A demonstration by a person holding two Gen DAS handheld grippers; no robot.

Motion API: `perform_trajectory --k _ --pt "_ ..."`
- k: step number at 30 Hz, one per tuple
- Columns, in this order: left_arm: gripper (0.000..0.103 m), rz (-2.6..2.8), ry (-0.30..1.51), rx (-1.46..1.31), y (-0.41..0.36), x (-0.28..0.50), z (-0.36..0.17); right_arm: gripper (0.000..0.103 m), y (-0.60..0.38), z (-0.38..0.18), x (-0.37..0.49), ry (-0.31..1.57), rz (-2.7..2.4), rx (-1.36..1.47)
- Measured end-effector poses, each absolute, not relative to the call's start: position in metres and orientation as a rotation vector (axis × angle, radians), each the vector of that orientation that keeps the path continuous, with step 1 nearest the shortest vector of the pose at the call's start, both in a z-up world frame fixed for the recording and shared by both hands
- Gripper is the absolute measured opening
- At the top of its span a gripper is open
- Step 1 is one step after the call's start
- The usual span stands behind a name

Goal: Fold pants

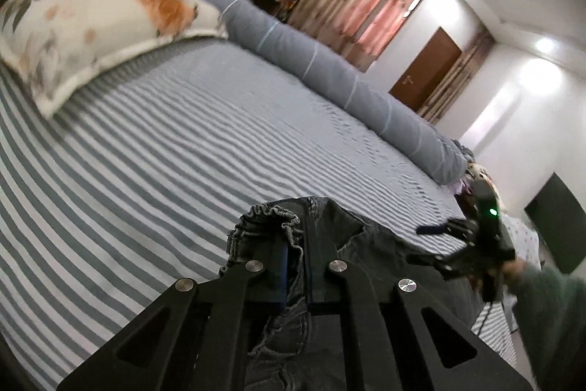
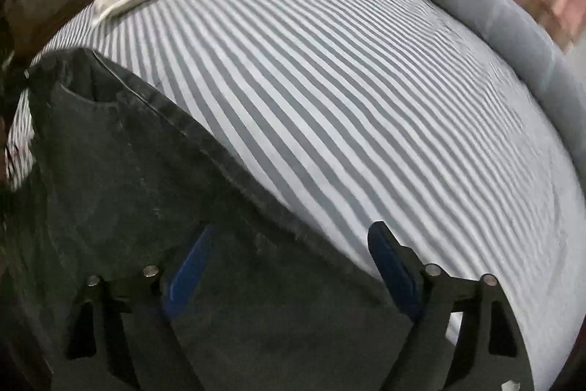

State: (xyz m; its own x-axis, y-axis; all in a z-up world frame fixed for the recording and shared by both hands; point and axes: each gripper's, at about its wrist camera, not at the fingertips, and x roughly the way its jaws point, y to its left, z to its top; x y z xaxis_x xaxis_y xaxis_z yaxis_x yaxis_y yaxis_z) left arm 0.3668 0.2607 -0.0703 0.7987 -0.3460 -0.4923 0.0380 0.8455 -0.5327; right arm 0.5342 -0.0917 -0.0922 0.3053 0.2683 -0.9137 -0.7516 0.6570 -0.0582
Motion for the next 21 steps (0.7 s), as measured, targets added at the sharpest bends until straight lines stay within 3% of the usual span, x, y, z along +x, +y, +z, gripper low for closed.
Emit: perform_trajectory --k 3,7,12,16,21 --pt "0.006 -0.226 0.598 -0.520 0.262 0.359 -0.065 0.079 -0.091 -0.099 0.544 1.103 0.766 -0.575" --pt "0.006 -0.230 0.591 -0.532 0.262 0.353 -0.061 0.045 -0.101 -0.112 0.558 1.206 0.820 -0.512" --pt "0.006 -0.216 0.598 -0.535 0.261 0.355 -0.063 0.020 -0.117 -0.122 0.549 1.236 0.836 -0.501" --pt "0.006 -0.191 0.601 -0.518 0.259 0.359 -0.064 0.011 -0.119 -0.117 0.543 1.183 0.803 -0.521" --pt "0.006 -0.155 0.629 -0.518 0.260 0.366 -0.074 0.009 -0.117 -0.103 0.533 1.061 0.711 -0.606"
